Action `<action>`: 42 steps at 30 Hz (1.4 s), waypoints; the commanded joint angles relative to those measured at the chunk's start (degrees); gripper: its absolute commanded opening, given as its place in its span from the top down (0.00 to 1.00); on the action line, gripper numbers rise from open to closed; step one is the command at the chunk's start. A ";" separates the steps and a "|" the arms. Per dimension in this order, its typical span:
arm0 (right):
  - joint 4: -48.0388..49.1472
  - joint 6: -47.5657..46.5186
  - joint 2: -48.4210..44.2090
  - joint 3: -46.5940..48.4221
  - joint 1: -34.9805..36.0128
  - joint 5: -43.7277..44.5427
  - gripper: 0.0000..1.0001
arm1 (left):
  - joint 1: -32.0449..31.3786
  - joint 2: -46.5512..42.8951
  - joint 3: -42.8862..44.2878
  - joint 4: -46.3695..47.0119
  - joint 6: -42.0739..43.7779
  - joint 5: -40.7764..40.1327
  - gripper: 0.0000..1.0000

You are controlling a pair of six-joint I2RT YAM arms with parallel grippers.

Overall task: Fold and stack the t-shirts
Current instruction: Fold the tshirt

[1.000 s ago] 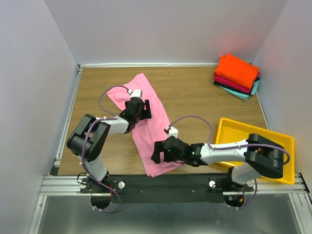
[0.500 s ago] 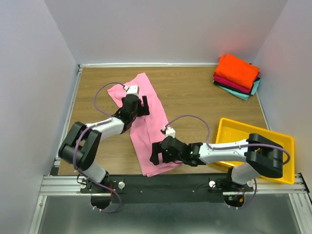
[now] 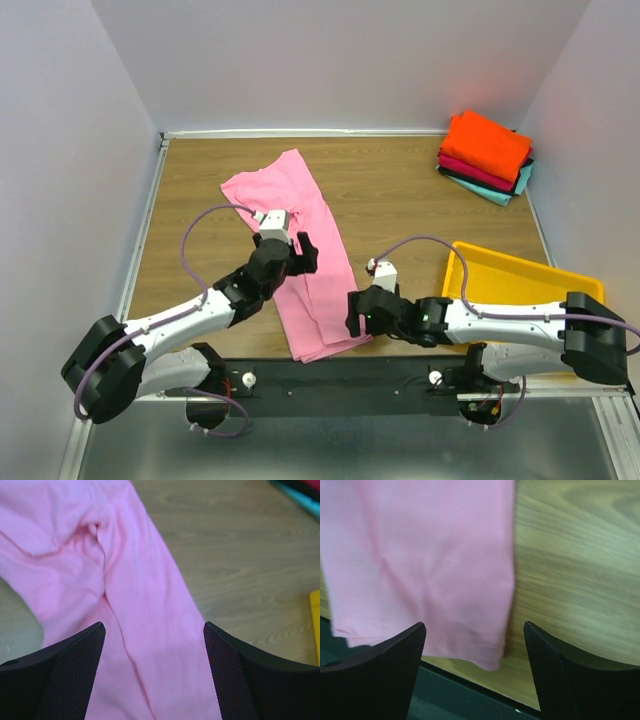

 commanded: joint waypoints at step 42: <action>-2.76 1.22 -1.60 -5.70 0.23 -3.74 0.69 | -25.94 -10.68 -3.24 -39.80 -29.74 1.06 0.20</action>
